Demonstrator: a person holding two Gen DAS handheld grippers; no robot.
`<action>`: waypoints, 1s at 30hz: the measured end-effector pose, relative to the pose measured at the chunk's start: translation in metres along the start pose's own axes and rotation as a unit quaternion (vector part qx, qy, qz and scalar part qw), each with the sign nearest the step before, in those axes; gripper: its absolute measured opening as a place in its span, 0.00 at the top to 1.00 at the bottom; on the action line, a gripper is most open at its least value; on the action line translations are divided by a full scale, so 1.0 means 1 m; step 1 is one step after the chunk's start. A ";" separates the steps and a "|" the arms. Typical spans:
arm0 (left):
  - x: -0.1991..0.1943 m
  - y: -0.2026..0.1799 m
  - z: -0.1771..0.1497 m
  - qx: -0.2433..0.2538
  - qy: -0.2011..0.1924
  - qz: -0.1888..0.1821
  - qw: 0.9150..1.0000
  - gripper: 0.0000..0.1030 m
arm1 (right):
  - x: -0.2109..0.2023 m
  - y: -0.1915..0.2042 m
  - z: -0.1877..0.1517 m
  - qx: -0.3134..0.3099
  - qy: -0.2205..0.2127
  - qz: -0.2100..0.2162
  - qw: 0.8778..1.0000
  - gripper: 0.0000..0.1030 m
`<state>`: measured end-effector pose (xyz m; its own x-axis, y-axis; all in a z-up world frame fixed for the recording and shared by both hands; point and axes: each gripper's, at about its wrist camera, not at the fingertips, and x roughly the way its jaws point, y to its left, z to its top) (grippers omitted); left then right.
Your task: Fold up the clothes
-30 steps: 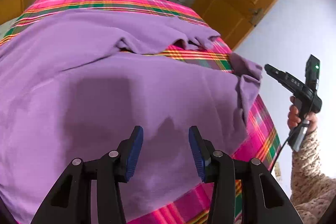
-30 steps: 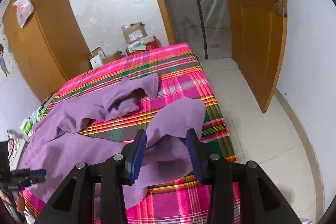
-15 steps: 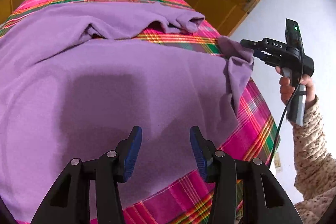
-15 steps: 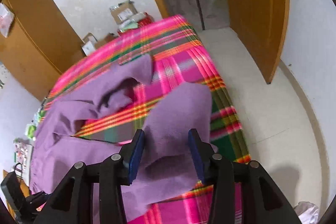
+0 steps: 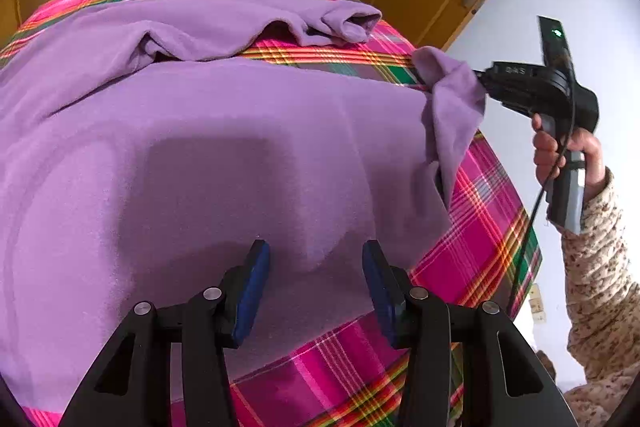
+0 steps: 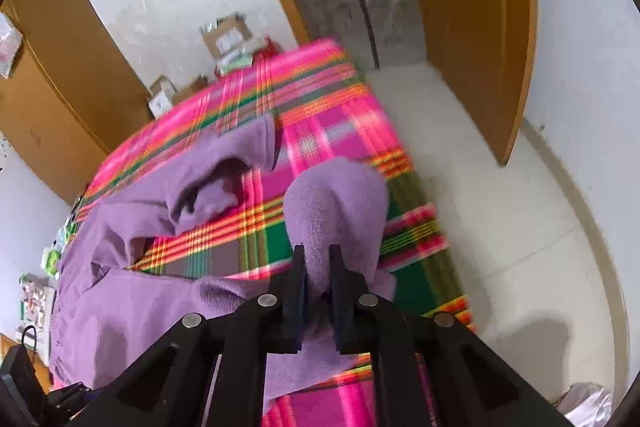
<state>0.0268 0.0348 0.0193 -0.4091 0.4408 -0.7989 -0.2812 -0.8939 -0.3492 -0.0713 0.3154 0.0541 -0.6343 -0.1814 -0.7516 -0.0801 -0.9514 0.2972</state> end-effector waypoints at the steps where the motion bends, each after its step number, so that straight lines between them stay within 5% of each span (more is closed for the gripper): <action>1: 0.000 -0.001 0.000 0.001 -0.002 0.001 1.000 0.52 | -0.005 -0.003 0.000 0.000 -0.009 -0.002 1.000 0.90; 10: 0.005 -0.025 -0.002 0.032 -0.004 0.003 0.999 0.52 | -0.044 -0.042 -0.005 0.024 -0.073 -0.004 0.997 0.91; 30: 0.013 -0.038 -0.008 0.041 0.013 0.015 0.999 0.51 | -0.031 -0.119 -0.047 0.103 -0.053 0.040 0.992 0.90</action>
<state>0.0394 0.0740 0.0187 -0.3963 0.4116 -0.8207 -0.3393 -0.8963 -0.2856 -0.0066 0.4224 0.0144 -0.7210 -0.2167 -0.6581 -0.1750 -0.8621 0.4755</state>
